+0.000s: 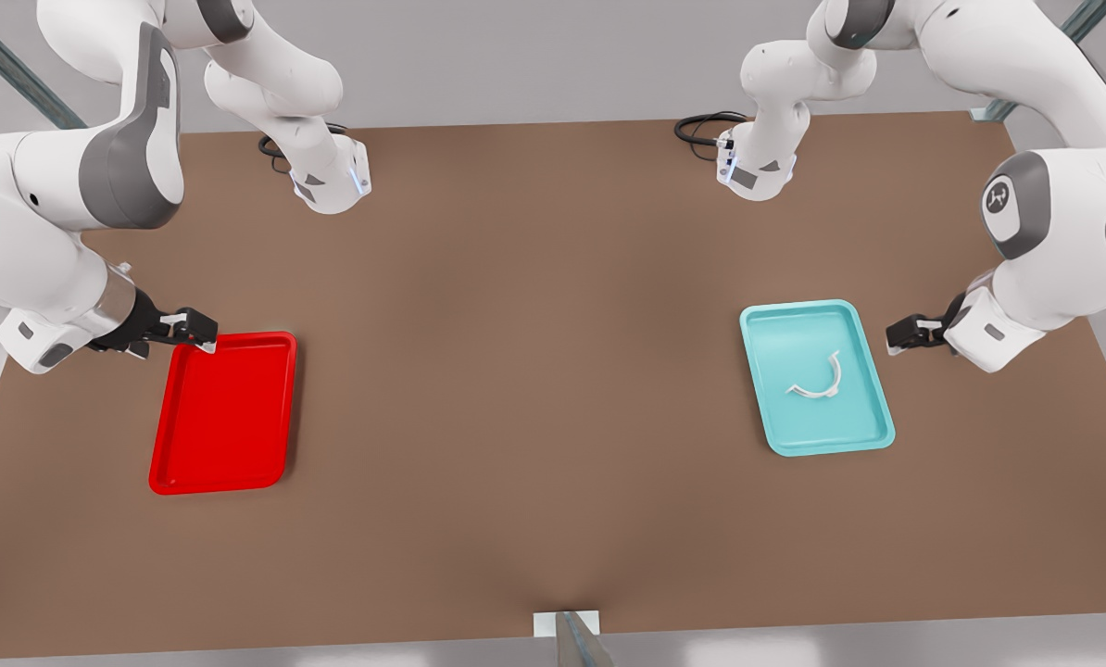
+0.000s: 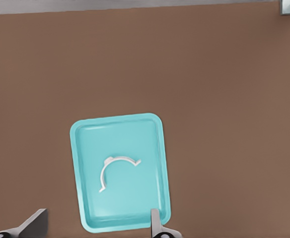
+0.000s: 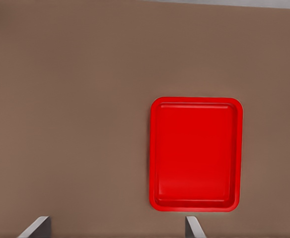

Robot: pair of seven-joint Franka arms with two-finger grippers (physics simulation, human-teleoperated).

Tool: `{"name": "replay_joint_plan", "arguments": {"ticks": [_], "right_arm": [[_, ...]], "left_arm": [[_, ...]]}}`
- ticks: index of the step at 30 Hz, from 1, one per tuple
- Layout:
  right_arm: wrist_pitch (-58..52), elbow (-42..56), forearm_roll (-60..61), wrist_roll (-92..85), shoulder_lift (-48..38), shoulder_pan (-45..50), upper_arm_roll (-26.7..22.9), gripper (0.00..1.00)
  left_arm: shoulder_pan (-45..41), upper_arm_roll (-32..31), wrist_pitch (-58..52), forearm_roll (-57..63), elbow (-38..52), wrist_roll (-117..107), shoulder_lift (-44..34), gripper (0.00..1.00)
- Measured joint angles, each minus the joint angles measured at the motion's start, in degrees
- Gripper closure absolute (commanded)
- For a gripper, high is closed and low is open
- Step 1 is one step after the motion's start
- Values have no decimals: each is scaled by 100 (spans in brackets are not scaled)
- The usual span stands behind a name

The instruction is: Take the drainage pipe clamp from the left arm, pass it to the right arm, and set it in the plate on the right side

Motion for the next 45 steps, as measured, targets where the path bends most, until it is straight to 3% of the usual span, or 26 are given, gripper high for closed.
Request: {"name": "replay_joint_plan", "arguments": {"ticks": [2,5,13,19,27,33,45], "right_arm": [[3,0,-1,-4,0,0,0,0],[7,0,-1,-7,-2,0,0,0],[4,-8,19,-11,-2,-7,0,0],[70,-1,19,-13,198,-8,0,0],[102,24,24,0,198,25,17,0],[103,26,26,8,198,24,18,0],[92,26,26,16,198,37,18,0]], "left_arm": [[12,9,79,-6,-152,60,22,0],[37,202,511,-32,-1104,-15,12,0],[87,661,3044,-645,-3910,-503,9,0],[111,712,4708,-723,-5097,-738,118,0],[105,835,5600,-692,-5407,-865,471,3],[45,827,5797,-685,-5517,-920,566,27],[39,827,5894,-680,-5517,-994,684,50]]}}
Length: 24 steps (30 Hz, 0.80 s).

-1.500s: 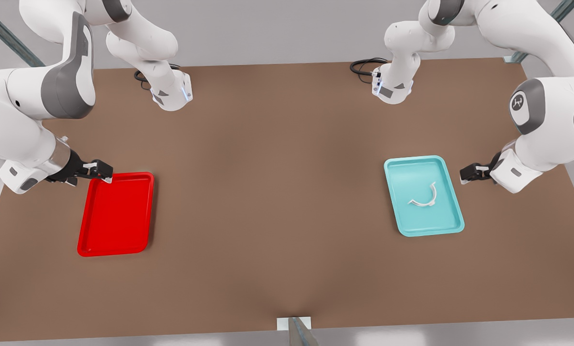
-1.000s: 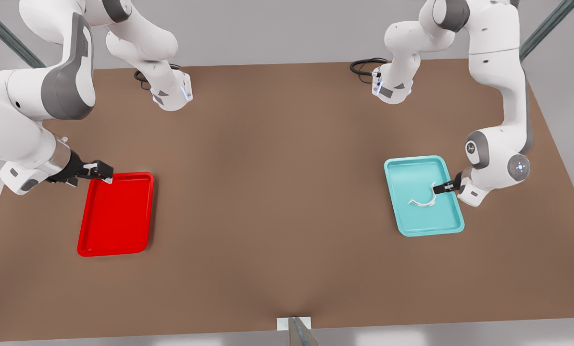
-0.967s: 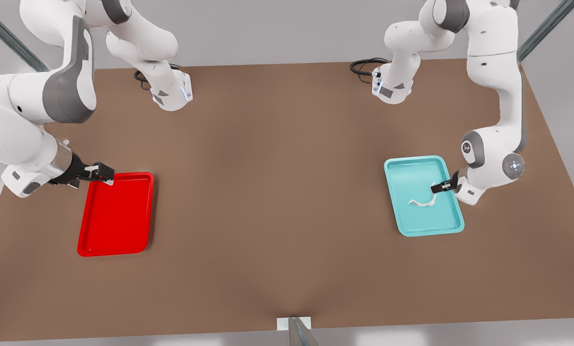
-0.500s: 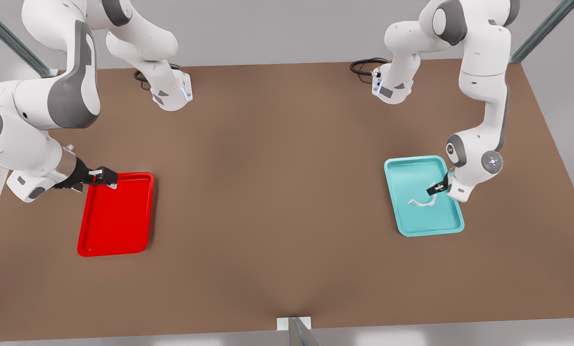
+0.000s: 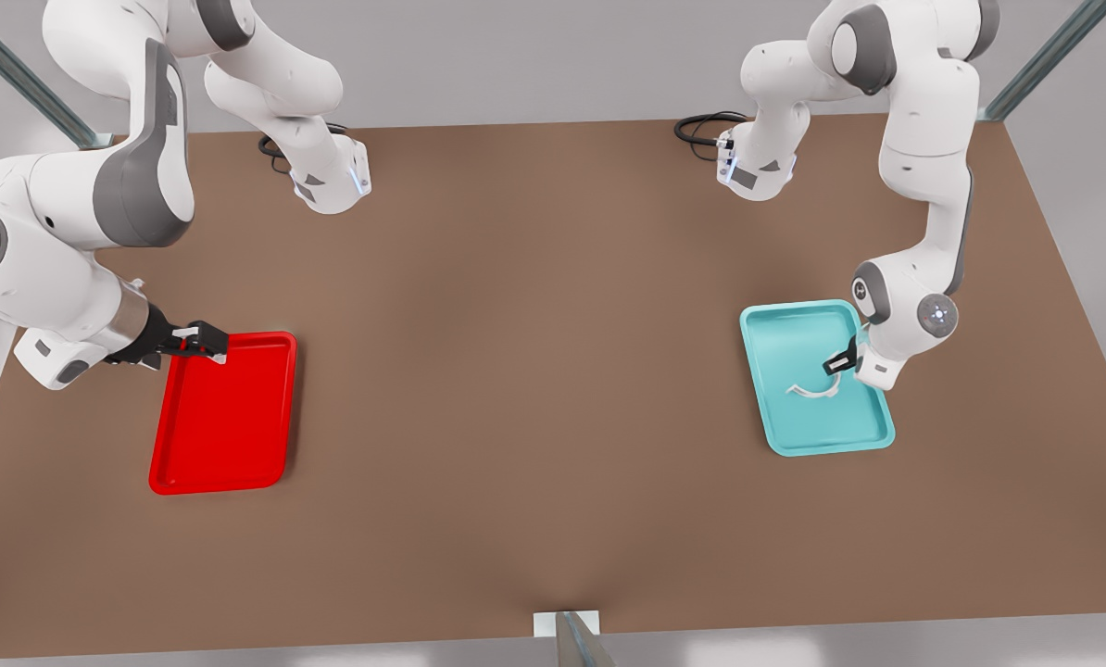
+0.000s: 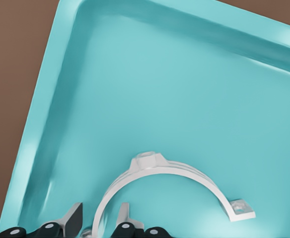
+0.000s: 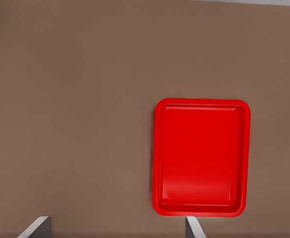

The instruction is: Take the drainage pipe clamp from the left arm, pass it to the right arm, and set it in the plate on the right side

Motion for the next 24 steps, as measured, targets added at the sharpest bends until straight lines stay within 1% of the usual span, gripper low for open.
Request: {"name": "replay_joint_plan", "arguments": {"ticks": [6,9,11,13,20,22,24], "right_arm": [[-6,0,0,0,0,-2,0,0],[-7,2,-1,-1,0,-1,0,0],[-8,7,-1,-1,0,1,0,0],[-8,7,-1,-1,0,5,0,0],[-9,7,0,-2,0,0,0,0],[-9,8,2,-3,0,1,1,0],[-11,5,3,-4,0,4,0,0]], "left_arm": [[0,0,9,2,4,-26,13,68],[0,0,11,6,2,-40,13,72],[0,1,11,10,1,-53,16,77],[-1,1,11,14,0,-71,19,79],[8,1,-5,-28,38,-137,19,79],[17,1,-122,-33,167,-143,-41,79],[38,1,-353,-28,507,-105,-129,79]]}}
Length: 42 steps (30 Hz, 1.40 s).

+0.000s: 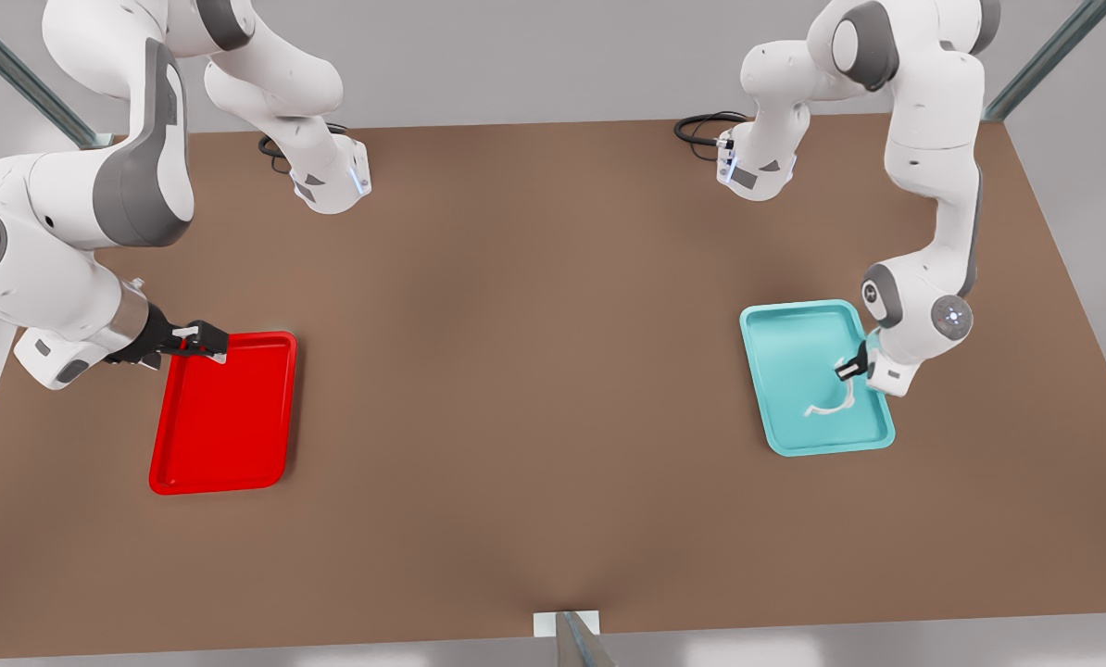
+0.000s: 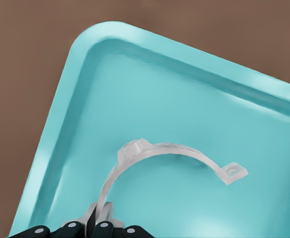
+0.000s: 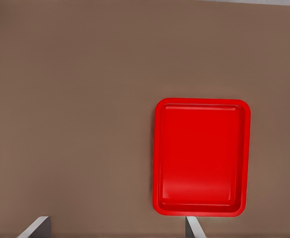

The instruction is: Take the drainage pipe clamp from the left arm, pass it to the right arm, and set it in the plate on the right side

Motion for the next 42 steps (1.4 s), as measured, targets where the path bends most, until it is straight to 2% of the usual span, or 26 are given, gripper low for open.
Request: {"name": "replay_joint_plan", "arguments": {"ticks": [4,13,21,25,28,36,42], "right_arm": [[-2,2,2,-5,0,-2,0,0],[-44,-2,1,-16,-11,34,288,0],[82,96,3,-3,40,12,469,0],[308,333,4,-1,366,3,811,0],[563,538,6,-1,707,12,1323,0],[1049,343,5,-28,1097,101,2344,0],[1465,380,-8,-172,1464,470,2482,0]], "left_arm": [[-103,-47,-705,24,957,204,-155,79],[-1897,-117,-1699,-271,1879,577,-156,79],[-3560,-388,-1904,-1176,3844,11,1023,79],[-3794,-861,-1645,-1530,4300,-540,1380,79],[-3866,-1150,-1460,-1666,4718,-967,1580,79],[-4135,-1230,-1029,-1763,4897,-1904,1789,79],[-4151,-1220,-896,-1765,4943,-2413,1720,79]]}}
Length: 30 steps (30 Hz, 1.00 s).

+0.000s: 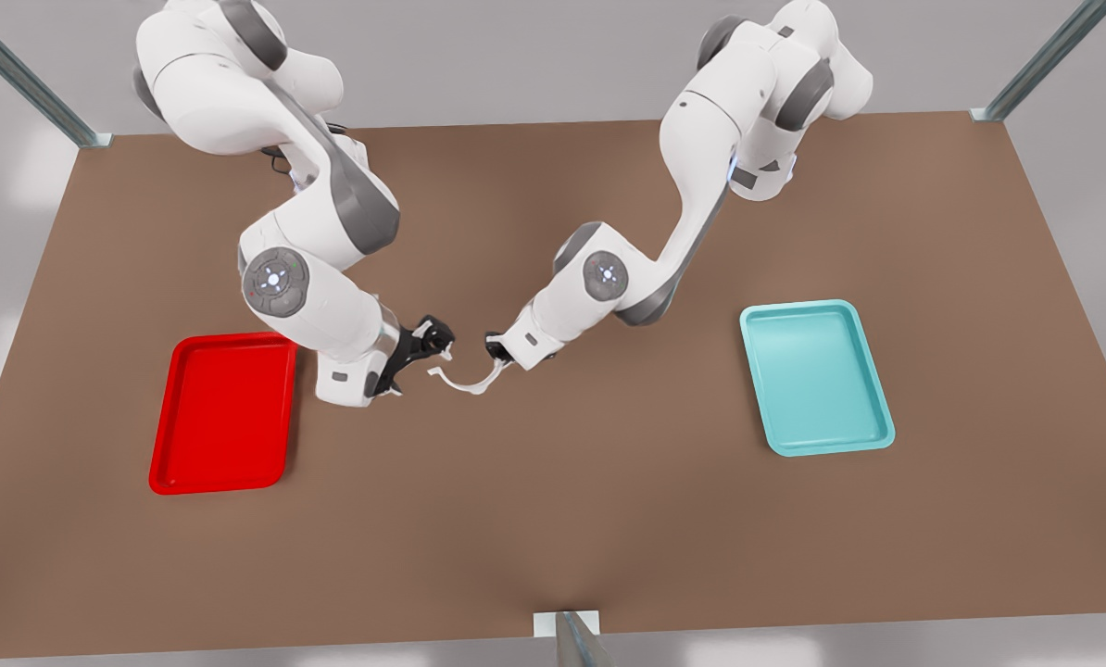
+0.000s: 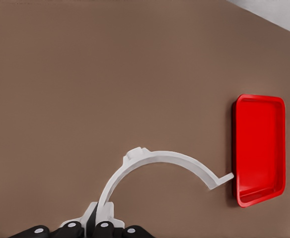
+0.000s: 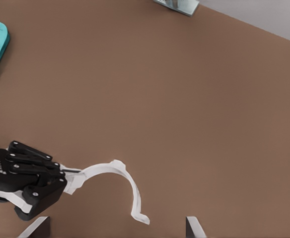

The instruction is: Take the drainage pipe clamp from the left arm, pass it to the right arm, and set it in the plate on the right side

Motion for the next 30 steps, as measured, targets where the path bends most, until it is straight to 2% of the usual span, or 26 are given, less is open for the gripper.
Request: {"name": "replay_joint_plan", "arguments": {"ticks": [7,24,27,28,30], "right_arm": [[455,-292,-269,-333,375,162,-17,0],[286,-605,-563,-1064,442,290,-58,0],[388,-575,-661,-1124,587,400,-61,23],[422,-572,-697,-1140,612,416,-64,48],[469,-570,-703,-1185,645,427,-68,78]], "left_arm": [[15,19,30,19,8,-460,-130,79],[22,26,33,18,8,-1086,-160,79],[12,20,35,17,8,-1154,-160,79],[10,18,36,17,8,-1175,-160,79],[9,17,39,18,8,-1215,-160,79]]}}
